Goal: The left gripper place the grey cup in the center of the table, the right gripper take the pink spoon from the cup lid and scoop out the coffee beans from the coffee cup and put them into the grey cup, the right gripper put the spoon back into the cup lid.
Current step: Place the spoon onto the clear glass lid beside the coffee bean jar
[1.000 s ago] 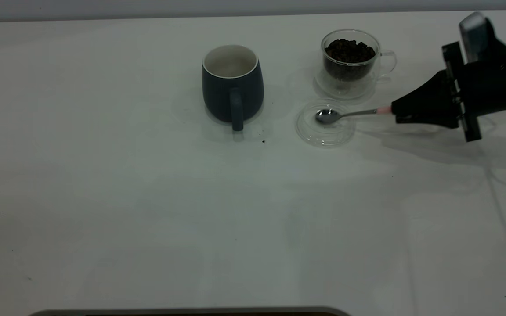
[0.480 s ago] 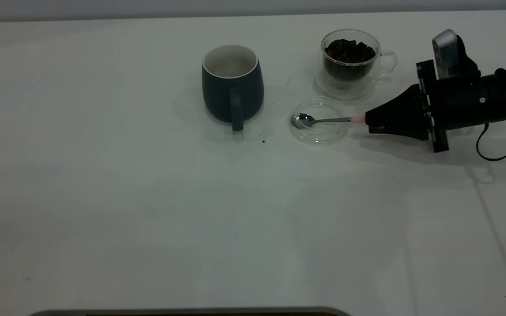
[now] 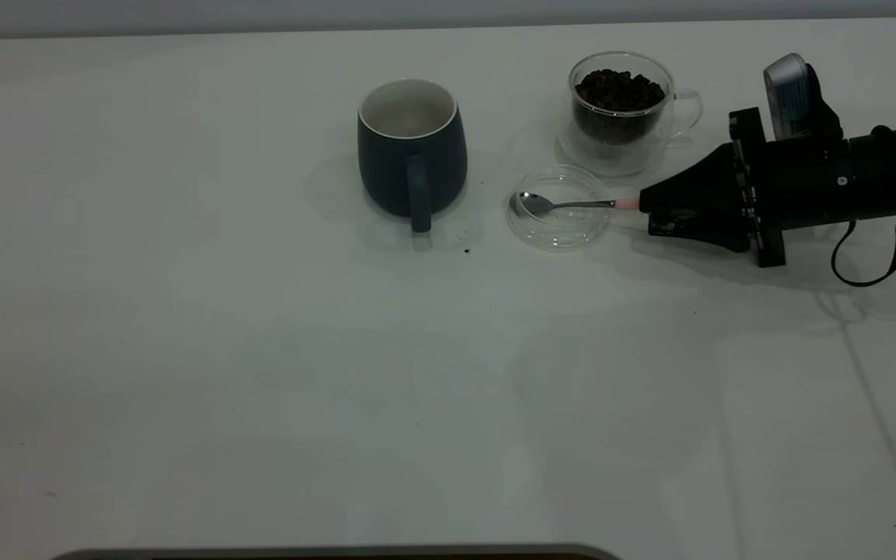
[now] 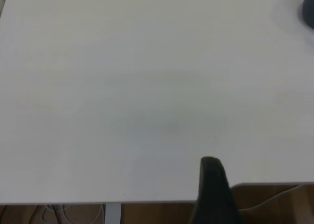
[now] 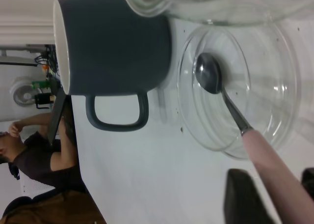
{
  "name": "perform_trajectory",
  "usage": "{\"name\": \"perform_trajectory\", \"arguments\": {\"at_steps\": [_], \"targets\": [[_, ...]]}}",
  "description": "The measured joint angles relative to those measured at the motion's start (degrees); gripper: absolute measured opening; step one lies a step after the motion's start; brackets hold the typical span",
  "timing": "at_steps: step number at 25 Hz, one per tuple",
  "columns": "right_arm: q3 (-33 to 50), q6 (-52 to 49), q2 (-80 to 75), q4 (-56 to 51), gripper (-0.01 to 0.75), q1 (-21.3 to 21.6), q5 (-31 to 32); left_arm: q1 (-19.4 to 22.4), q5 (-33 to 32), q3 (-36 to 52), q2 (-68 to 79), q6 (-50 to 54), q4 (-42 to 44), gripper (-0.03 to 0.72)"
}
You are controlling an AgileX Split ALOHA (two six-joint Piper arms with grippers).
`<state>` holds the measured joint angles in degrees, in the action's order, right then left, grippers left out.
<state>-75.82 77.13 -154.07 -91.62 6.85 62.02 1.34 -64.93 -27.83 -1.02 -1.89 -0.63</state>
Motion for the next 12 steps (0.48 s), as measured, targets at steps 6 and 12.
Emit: {"name": "perform_trajectory", "arguments": {"at_steps": [6,12], "targets": [[0.0,0.17,0.72,1.16,0.588,0.0,-0.02,0.0,0.0,0.0,0.0,-0.05,0.0,0.565],[0.0,-8.52,7.41,11.01,0.604,0.17,-3.73,0.0,0.0,0.0,0.0,-0.05,0.0,0.565]]}}
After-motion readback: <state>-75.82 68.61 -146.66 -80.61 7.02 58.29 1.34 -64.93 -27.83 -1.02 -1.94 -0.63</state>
